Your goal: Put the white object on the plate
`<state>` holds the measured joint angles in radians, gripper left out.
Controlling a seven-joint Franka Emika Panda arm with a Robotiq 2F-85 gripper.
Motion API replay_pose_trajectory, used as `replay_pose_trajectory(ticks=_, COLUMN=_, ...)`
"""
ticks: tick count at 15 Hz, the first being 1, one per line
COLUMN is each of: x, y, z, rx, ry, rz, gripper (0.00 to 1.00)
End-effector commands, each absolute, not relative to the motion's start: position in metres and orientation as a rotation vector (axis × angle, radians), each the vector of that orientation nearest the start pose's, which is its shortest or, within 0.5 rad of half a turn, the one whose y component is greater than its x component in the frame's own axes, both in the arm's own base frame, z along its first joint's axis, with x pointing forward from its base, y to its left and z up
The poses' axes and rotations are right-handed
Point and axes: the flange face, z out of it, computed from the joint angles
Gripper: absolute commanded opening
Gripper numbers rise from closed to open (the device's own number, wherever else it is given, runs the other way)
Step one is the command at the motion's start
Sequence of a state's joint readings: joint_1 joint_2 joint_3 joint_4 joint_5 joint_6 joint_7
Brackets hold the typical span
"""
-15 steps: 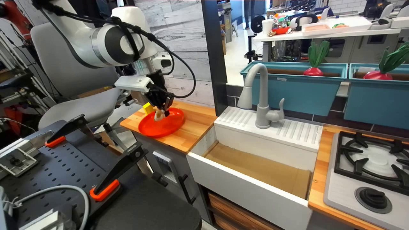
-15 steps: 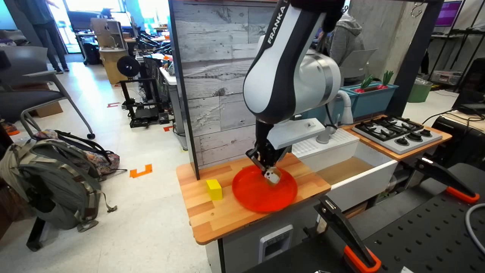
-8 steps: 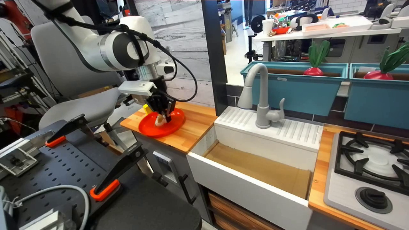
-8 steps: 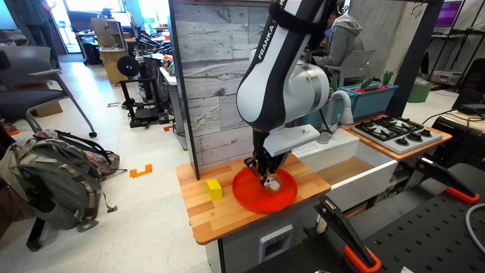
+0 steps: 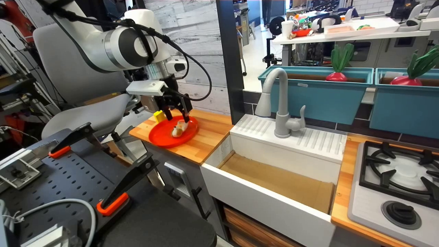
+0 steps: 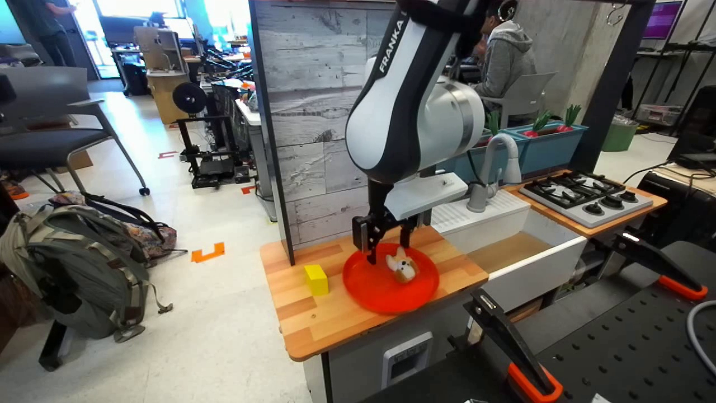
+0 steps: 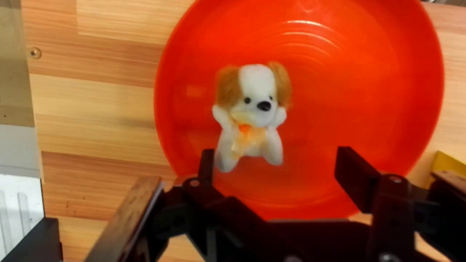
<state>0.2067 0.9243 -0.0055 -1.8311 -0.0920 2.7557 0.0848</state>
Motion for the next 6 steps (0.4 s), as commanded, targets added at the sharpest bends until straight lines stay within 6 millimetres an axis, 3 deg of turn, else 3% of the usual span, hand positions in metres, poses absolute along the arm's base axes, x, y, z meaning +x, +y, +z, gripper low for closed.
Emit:
replay_pose_trajectory(ticks=1, x=0.576, y=0.134, z=0.068, rx=-3.163, ry=-0.415, rz=-0.093, gripper=1.00)
replay_pose_trajectory(ticks=3, x=0.573, y=0.132, z=0.070, rx=-3.189, ry=-0.446, rz=-0.063, gripper=1.00)
replay_pose_trajectory(ticks=4, x=0.585, y=0.137, z=0.059, rx=-3.163, ry=-0.407, rz=-0.065, gripper=1.00)
replay_pose_trajectory(ticks=6, x=0.580, y=0.134, z=0.064, rx=-3.174, ry=-0.426, rz=-0.060, gripper=1.00)
